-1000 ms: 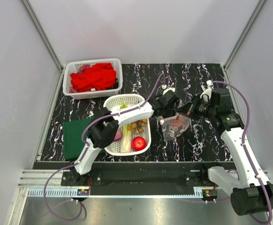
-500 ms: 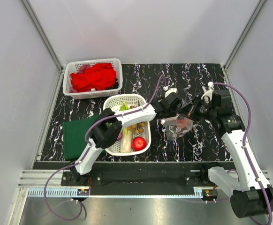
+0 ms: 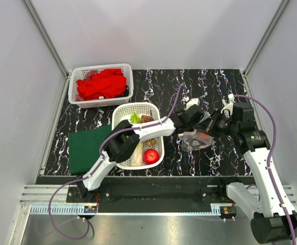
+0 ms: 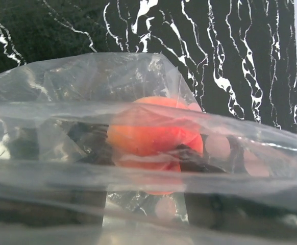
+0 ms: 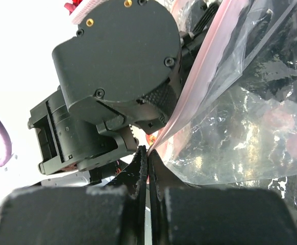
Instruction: Open the zip-top bag and remove the fake food
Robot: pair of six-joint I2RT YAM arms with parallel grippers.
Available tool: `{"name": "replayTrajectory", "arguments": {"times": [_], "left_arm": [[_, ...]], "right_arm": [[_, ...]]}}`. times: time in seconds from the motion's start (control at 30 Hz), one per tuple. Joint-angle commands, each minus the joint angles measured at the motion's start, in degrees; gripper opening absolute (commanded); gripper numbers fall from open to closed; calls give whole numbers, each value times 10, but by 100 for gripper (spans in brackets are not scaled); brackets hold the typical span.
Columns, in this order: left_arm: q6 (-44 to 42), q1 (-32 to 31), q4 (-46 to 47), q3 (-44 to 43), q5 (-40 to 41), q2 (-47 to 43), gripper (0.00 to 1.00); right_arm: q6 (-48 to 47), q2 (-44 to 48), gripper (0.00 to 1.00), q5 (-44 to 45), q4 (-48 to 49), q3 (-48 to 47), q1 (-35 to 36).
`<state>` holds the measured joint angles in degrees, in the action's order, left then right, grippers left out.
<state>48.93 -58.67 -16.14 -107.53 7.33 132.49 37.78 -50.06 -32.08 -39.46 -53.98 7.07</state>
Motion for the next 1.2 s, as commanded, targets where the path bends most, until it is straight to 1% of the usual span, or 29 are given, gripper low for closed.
{"name": "replayTrajectory", "arguments": {"times": [0.0, 0.03, 0.07, 0.1, 0.2, 0.23, 0.33, 0.47, 0.53, 0.57, 0.67, 0.8, 0.87, 1.03, 1.17], "left_arm": [[-16, 2, 13, -8, 0, 25, 31], [-17, 3, 15, -3, -1, 21, 26], [-22, 4, 19, 3, -2, 16, 22], [-34, 6, 19, 15, -1, 0, 16], [-74, 6, 9, 33, 15, -43, 2], [-84, 7, -5, 35, 20, -56, 0], [-118, 8, -31, 38, 18, -103, 0], [-149, 8, -69, 54, 8, -165, 0], [-158, 8, -105, 58, 9, -185, 0], [-161, 9, -112, 64, 7, -206, 0], [-166, 10, -111, 87, 4, -231, 0], [-147, 17, -123, 86, -1, -220, 0], [-142, 18, -129, 86, 9, -211, 0], [-141, 33, -158, 70, 12, -166, 9], [-176, 36, -188, 60, 27, -148, 15]], "right_arm": [[-1, 19, 0, -20, -14, -18, 1], [-2, 20, 0, -19, -18, -23, 1], [-3, 22, 0, -17, -19, -24, 1], [-9, 23, 0, -15, -24, -27, 1], [-18, 24, 0, -8, -32, -37, 1], [-20, 25, 0, -7, -33, -40, 1], [-36, 30, 0, -5, -41, -43, 1], [-67, 40, 0, 37, -78, -48, 1], [-84, 44, 0, 53, -98, -53, 1], [-89, 46, 0, 54, -102, -53, 1], [-99, 57, 0, 56, -111, -56, 1], [-93, 51, 0, 44, -110, -64, 1], [-92, 40, 0, 36, -109, -63, 1], [-82, 37, 0, 41, -101, -53, 1], [-79, 40, 0, 44, -108, -53, 1]]}}
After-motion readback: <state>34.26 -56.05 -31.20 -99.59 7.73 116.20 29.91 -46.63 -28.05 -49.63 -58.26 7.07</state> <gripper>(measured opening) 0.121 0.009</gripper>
